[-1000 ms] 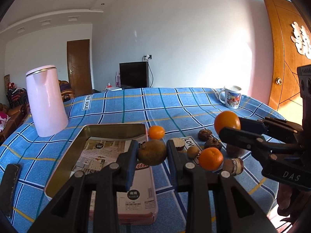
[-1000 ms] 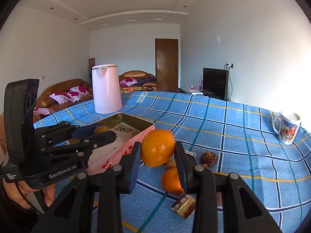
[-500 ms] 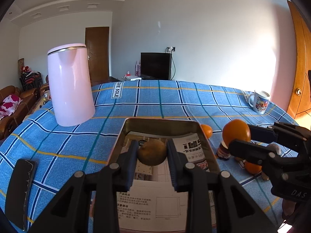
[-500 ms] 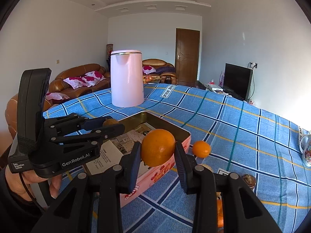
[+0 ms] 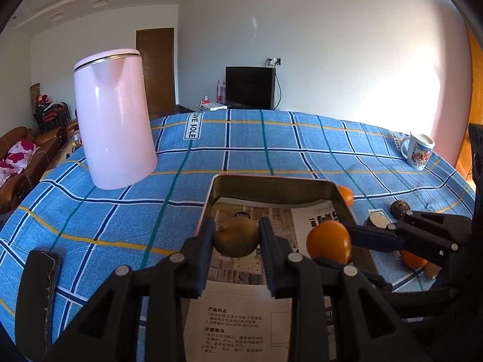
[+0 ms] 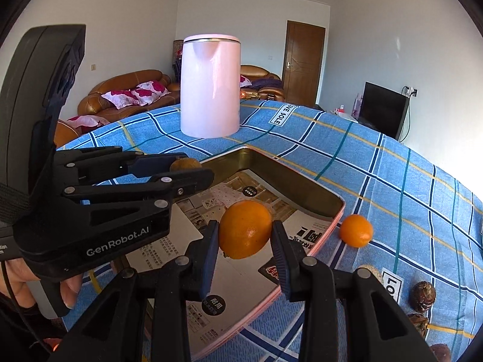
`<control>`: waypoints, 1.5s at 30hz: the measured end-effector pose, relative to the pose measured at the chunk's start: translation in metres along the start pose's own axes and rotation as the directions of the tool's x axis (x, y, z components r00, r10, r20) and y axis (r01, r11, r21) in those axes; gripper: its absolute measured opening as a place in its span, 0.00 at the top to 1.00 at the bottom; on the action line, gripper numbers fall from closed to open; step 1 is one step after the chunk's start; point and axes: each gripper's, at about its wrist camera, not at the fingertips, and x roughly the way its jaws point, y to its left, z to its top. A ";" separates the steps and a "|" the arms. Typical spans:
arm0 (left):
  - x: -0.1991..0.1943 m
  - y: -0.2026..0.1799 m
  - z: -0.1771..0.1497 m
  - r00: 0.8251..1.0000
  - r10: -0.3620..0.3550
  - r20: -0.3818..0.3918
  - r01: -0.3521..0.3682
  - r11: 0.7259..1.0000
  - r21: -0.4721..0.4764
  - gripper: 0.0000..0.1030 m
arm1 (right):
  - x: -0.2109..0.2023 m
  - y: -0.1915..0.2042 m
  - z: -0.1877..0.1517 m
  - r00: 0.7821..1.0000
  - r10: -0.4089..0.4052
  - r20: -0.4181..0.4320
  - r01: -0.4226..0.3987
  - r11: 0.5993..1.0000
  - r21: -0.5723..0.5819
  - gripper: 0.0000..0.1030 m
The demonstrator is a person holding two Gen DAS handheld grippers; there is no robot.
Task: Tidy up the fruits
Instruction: 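Carry the kiwi into the tin and open the left tool while the right drops the orange there, then move the left tool to the large orange while the right tool reaches a brown jar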
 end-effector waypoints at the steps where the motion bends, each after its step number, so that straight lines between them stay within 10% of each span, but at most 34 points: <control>1: 0.000 0.001 0.000 1.000 0.010 0.003 -0.010 1.000 -0.004 0.69 | 0.003 -0.001 0.001 1.000 0.003 -0.013 -0.003 1.000 0.004 0.65; 12: -0.032 -0.016 -0.007 0.996 -0.010 0.084 0.012 1.000 -0.019 0.29 | -0.047 -0.021 -0.024 0.997 -0.080 0.015 0.079 0.996 0.039 0.43; 26: -0.033 -0.095 -0.022 0.987 -0.159 0.037 0.155 0.984 0.092 0.27 | -0.117 -0.089 -0.105 0.953 -0.298 -0.047 0.299 0.911 0.285 0.34; 45: -0.030 -0.122 -0.024 0.977 -0.211 0.006 0.209 0.970 0.122 0.22 | -0.095 -0.090 -0.111 0.971 -0.218 -0.100 0.238 0.927 0.290 0.68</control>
